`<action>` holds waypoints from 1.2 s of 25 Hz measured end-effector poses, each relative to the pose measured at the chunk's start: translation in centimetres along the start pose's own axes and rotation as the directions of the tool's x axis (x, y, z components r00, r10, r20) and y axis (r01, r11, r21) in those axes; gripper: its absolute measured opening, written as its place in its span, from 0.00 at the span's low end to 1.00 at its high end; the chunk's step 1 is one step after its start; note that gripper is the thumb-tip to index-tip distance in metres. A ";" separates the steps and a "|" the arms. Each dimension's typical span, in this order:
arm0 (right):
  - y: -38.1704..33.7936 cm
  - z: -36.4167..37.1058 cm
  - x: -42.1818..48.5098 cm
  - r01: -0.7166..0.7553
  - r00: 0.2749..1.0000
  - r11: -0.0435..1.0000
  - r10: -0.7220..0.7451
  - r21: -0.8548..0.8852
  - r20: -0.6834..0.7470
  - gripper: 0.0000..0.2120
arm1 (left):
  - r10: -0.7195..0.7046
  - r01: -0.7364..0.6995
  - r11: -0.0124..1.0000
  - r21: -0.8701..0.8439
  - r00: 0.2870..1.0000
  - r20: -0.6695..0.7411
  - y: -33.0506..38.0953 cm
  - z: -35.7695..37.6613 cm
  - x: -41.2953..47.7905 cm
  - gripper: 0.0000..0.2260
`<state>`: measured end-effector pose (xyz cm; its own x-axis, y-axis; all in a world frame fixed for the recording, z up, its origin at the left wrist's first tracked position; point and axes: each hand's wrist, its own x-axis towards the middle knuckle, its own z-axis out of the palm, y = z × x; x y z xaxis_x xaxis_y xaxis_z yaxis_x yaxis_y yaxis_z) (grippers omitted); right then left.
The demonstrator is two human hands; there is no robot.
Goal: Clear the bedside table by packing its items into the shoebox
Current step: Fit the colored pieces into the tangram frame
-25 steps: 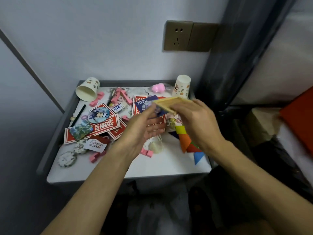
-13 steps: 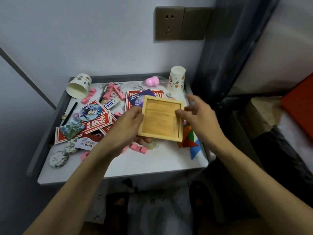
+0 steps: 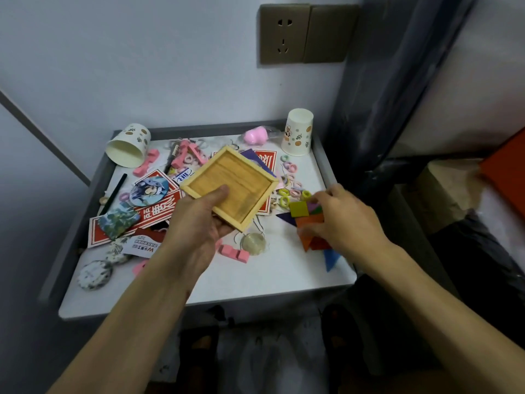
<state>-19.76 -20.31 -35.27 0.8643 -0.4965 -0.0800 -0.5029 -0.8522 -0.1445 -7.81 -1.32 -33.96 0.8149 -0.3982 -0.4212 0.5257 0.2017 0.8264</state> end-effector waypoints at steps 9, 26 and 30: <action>0.3 1.6 0.9 -0.038 0.998 0.996 0.035 0.078 0.049 0.29 | -0.067 0.067 0.998 -0.001 0.996 0.054 -1.0 -0.1 0.3 0.11; -2.9 -1.6 -0.4 0.282 0.949 0.760 -0.133 0.586 -0.285 0.06 | -0.229 0.136 0.949 0.286 0.919 0.322 -1.3 1.4 -0.4 0.24; -2.5 -1.4 0.0 0.216 0.965 0.770 -0.077 0.600 -0.249 0.06 | -0.190 0.083 0.931 0.356 0.942 0.276 -1.2 1.1 0.1 0.23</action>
<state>-18.50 -18.36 -33.51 0.8722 -0.4551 0.1795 -0.1985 -0.6646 -0.7203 -8.62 -2.59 -34.54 0.6005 -0.6605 -0.4506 0.4703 -0.1640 0.8671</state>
